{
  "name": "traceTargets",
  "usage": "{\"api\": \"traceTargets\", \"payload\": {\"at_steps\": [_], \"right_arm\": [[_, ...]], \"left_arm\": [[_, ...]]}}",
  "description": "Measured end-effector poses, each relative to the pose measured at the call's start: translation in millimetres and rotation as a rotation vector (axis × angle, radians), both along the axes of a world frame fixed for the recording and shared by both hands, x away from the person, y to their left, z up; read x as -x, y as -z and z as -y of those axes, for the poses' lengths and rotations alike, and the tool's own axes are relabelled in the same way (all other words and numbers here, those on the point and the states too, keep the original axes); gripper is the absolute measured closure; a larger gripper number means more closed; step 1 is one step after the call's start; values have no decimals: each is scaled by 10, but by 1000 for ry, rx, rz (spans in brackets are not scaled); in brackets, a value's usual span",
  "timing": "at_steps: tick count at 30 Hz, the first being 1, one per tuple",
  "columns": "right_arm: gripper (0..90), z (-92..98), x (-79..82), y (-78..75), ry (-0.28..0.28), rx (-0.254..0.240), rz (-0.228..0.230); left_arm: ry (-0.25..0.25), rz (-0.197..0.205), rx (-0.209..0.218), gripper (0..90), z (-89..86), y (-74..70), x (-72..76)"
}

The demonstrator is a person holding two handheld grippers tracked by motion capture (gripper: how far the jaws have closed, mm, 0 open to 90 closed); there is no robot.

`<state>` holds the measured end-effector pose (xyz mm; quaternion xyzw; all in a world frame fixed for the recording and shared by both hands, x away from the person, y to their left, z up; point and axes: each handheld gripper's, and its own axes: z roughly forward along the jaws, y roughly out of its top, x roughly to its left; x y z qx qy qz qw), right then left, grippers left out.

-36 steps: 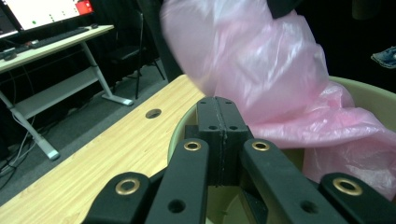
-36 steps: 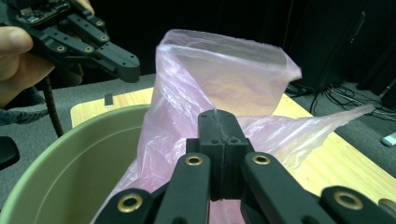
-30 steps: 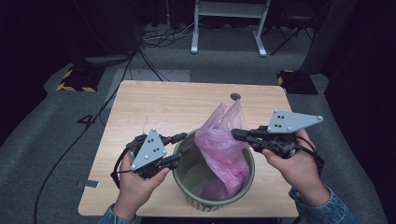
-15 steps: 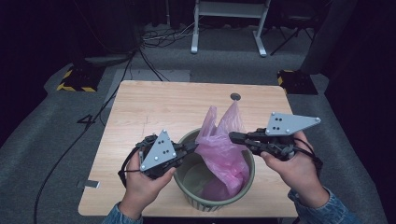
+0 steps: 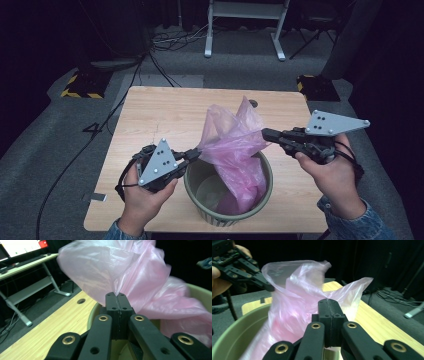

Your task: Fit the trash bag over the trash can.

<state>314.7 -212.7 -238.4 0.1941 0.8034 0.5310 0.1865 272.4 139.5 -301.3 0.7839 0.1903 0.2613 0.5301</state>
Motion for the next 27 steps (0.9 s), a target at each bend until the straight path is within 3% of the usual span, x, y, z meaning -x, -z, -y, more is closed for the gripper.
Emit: {"api": "traceTargets", "payload": {"at_steps": [10,16,22,27], "right_arm": [[900,301,-33,-66,86,13,3],[900,420,32,-47,92,13,-2],[900,563,54,-25,118,16,-18],[900,640,23,24,120,11,-53]], "left_arm": [[-78,15,3,900,-250,-26,22],[-109,16,-5,900,-381,-14,25],[-128,-8,-15,900,-506,66,42],[-124,-31,7,900,-609,125,59]]}}
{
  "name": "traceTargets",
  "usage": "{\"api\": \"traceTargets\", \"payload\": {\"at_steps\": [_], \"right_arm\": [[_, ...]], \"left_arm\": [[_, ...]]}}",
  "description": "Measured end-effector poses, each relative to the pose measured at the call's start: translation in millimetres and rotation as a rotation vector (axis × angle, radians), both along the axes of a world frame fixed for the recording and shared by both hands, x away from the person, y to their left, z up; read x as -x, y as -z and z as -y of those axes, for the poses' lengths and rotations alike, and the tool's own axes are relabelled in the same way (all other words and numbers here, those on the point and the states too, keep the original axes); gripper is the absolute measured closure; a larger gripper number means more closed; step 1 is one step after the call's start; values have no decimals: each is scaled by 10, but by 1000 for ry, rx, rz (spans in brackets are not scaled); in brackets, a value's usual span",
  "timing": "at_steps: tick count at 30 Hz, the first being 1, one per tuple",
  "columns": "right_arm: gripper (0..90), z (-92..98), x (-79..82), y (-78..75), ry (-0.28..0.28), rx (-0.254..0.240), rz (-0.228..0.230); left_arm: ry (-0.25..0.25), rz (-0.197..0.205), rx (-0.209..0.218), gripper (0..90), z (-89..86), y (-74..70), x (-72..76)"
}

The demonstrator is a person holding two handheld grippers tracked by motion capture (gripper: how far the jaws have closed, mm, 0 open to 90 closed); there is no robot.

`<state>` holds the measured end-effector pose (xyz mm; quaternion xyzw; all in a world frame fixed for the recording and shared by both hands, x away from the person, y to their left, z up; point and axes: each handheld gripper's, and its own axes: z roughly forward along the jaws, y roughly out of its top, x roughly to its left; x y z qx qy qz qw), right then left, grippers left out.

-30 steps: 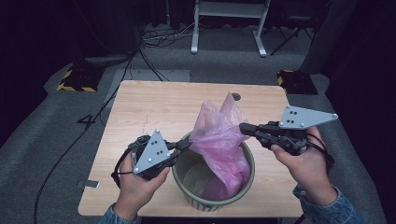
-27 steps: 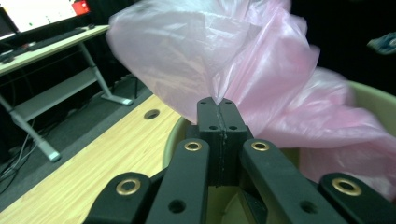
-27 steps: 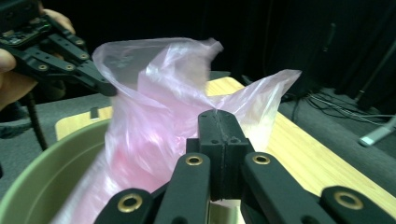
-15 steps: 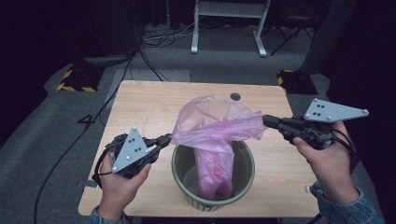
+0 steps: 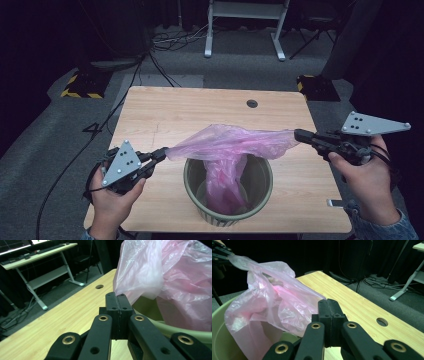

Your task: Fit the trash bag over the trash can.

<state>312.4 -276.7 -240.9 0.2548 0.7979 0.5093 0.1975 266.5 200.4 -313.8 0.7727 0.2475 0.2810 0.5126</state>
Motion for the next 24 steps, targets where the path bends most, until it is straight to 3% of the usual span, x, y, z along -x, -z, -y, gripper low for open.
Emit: {"api": "traceTargets", "payload": {"at_steps": [4,5,7,9,12,14,15,16,18,19,21,24], "right_arm": [[900,-49,-14,38,-4,13,-2],[900,-62,-17,41,-7,12,-3],[900,-105,-32,48,-16,6,4],[900,-151,-49,57,-25,1,5],[900,-217,-78,72,-39,-5,17],[892,-268,-106,88,-47,-11,21],[848,-305,-128,102,-58,-17,24],[796,-326,-145,113,-62,-21,30],[672,-370,-191,144,-51,-35,56],[598,-383,-210,159,-46,-47,72],[487,-375,-231,179,-6,-65,101],[399,-315,-249,201,43,-93,130]], "left_arm": [[-6,1,5,900,-5,3,-3],[-15,6,26,854,-2,3,-7],[-11,14,62,651,6,-8,-23],[20,10,91,568,36,-25,-38],[34,17,91,444,103,-54,-57],[51,2,80,513,148,-65,-78],[54,-5,78,577,165,-65,-88],[49,-9,73,561,194,-59,-105],[45,-22,47,727,219,-46,-121],[37,-25,40,750,228,-34,-132],[30,-43,30,837,227,-7,-148],[25,-67,18,880,220,35,-162]]}}
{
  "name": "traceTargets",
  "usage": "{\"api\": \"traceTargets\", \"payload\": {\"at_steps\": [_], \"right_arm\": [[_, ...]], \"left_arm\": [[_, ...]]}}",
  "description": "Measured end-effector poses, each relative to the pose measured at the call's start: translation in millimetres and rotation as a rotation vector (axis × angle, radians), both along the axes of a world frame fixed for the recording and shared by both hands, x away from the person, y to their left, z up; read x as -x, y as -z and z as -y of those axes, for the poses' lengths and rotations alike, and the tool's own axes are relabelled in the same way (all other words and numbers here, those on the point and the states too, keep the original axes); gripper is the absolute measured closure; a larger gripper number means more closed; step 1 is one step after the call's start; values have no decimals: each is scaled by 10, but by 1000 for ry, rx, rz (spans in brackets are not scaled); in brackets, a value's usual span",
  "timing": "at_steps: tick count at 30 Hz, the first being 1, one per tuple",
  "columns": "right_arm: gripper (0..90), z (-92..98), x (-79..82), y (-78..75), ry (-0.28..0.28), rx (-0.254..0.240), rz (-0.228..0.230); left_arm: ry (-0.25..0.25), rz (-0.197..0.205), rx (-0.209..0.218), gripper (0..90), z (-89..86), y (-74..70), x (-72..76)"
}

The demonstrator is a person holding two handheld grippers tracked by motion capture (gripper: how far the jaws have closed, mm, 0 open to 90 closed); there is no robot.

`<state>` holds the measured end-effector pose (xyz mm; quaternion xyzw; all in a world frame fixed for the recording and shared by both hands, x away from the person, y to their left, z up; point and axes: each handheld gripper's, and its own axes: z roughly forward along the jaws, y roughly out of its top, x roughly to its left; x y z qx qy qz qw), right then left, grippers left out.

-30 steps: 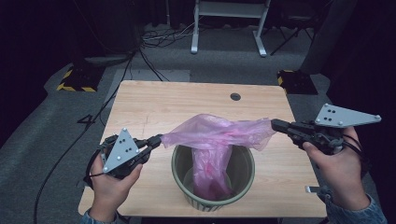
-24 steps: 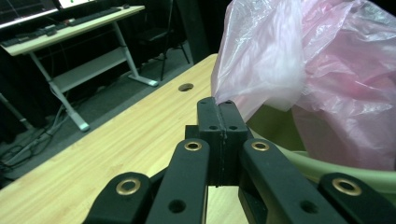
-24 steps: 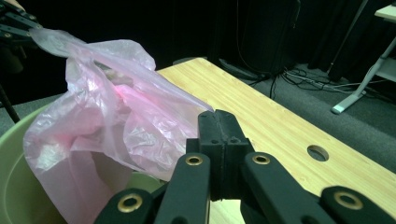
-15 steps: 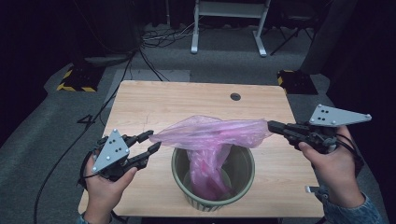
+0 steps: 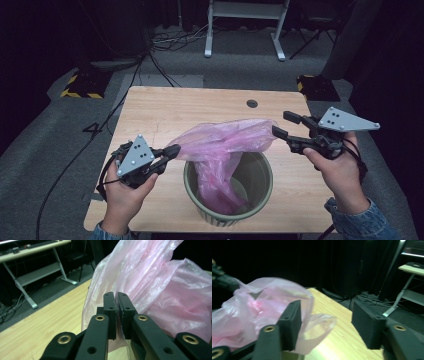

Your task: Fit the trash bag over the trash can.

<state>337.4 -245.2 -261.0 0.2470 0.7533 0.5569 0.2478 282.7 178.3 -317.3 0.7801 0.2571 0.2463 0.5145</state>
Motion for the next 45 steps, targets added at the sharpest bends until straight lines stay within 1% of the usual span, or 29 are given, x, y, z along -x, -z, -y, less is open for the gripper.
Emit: {"api": "traceTargets", "payload": {"at_steps": [3,4,5,6,8,9,10,11,12,13,14,15,17,20,21,24,27,28,29,30,32,33,34,36,39,41,42,44,45], "right_arm": [[374,47,-13,29,7,-17,-21],[361,55,-13,42,6,-18,-32],[358,60,-6,58,-1,-15,-39],[358,62,3,67,-5,-17,-39],[362,64,28,77,-14,-28,-37],[380,56,32,79,-24,-28,-37],[425,40,33,81,-35,-24,-41],[499,12,30,84,-58,-8,-49],[582,-10,28,85,-76,5,-58],[658,-41,31,86,-101,20,-67],[732,-74,35,82,-127,43,-69],[783,-110,38,80,-144,75,-74],[866,-188,44,79,-148,125,-87],[884,-284,45,68,-180,140,-80],[884,-320,48,61,-189,144,-72],[879,-431,52,22,-228,149,-30],[862,-513,37,1,-240,135,-28],[835,-546,26,1,-241,130,-25],[793,-563,20,4,-239,126,-23],[693,-579,13,12,-220,111,-21],[525,-563,-5,20,-175,77,6],[459,-524,-15,22,-157,56,8],[435,-493,-25,23,-151,42,8],[392,-408,-49,35,-132,23,-13],[385,-336,-85,72,-131,17,-49],[350,-330,-108,113,-117,12,-78],[349,-332,-115,131,-112,8,-85],[349,-326,-114,147,-106,-20,-80],[349,-307,-103,144,-105,-40,-73]], "left_arm": [[1,-19,-10,886,9,24,-3],[-3,-26,-18,871,17,29,-5],[-4,-27,-23,828,23,30,-9],[-14,-23,-21,752,32,30,-15],[-33,-6,-16,536,58,13,-44],[-33,-1,-12,468,73,-5,-62],[-24,-1,2,423,95,-34,-84],[-7,-4,18,387,106,-51,-100],[18,-7,45,370,119,-69,-118],[29,-9,57,367,129,-82,-135],[24,-8,52,365,143,-90,-150],[15,-2,39,361,158,-96,-164],[19,0,21,355,195,-104,-194],[31,1,6,343,273,-115,-230],[38,-1,6,343,302,-120,-242],[33,2,-4,343,374,-146,-284],[42,-12,3,368,429,-146,-331],[46,-13,-4,478,433,-138,-332],[49,-26,-12,636,429,-124,-324],[47,-27,-13,764,422,-114,-320],[19,-24,-27,879,372,-83,-299],[14,-24,-25,897,349,-77,-295],[4,-26,-17,898,319,-70,-289],[-6,-29,-7,900,278,-62,-281],[-11,-31,1,900,253,-54,-267],[-12,-27,-8,900,257,-52,-254],[-18,-25,-16,900,257,-51,-247],[-42,-22,-27,900,233,-48,-232],[-50,-24,-22,900,210,-47,-228]]}}
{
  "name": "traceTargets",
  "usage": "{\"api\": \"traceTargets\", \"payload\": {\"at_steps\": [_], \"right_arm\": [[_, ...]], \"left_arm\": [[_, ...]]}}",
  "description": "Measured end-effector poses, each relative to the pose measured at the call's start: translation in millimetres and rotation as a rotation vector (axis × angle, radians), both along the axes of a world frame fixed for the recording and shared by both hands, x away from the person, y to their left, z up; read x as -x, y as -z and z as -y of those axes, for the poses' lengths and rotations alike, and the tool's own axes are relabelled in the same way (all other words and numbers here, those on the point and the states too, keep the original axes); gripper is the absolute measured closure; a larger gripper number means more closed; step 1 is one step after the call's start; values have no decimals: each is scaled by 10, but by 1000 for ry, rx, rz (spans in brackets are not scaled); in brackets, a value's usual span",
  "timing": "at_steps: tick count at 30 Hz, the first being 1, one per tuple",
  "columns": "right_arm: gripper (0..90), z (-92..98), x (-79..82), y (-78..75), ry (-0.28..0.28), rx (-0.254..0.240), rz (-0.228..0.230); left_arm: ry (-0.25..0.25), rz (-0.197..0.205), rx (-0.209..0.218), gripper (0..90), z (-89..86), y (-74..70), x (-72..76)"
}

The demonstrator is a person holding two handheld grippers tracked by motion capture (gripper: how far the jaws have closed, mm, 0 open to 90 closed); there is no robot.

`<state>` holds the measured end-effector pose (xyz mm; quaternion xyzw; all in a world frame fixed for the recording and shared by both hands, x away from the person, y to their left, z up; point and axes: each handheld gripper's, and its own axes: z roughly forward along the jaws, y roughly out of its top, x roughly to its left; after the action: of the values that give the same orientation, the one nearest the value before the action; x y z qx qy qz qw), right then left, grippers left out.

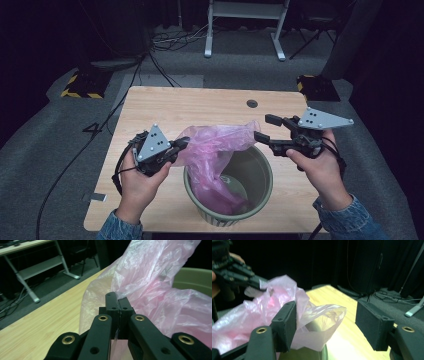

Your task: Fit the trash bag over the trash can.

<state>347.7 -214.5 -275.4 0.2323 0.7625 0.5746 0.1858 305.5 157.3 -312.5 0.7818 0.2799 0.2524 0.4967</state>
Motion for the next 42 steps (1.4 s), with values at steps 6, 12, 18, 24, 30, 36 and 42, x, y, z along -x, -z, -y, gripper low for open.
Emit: {"api": "traceTargets", "payload": {"at_steps": [6,12,18,24,30,36,42], "right_arm": [[354,141,-6,-1,56,-22,-6],[329,25,-26,25,10,11,-9],[684,-276,-90,162,-140,123,-54],[900,-145,-37,221,-125,188,-72],[900,288,118,256,-60,227,-68],[900,661,275,303,-21,219,-79],[900,908,463,430,1,261,-132]], "left_arm": [[-31,2,18,900,-108,5,14],[9,6,21,900,-40,18,43],[11,9,24,900,-39,1,44],[-43,13,44,900,-210,21,51],[-85,2,53,900,-341,84,79],[-124,-7,37,900,-414,109,100],[-172,-33,39,900,-552,172,114]]}}
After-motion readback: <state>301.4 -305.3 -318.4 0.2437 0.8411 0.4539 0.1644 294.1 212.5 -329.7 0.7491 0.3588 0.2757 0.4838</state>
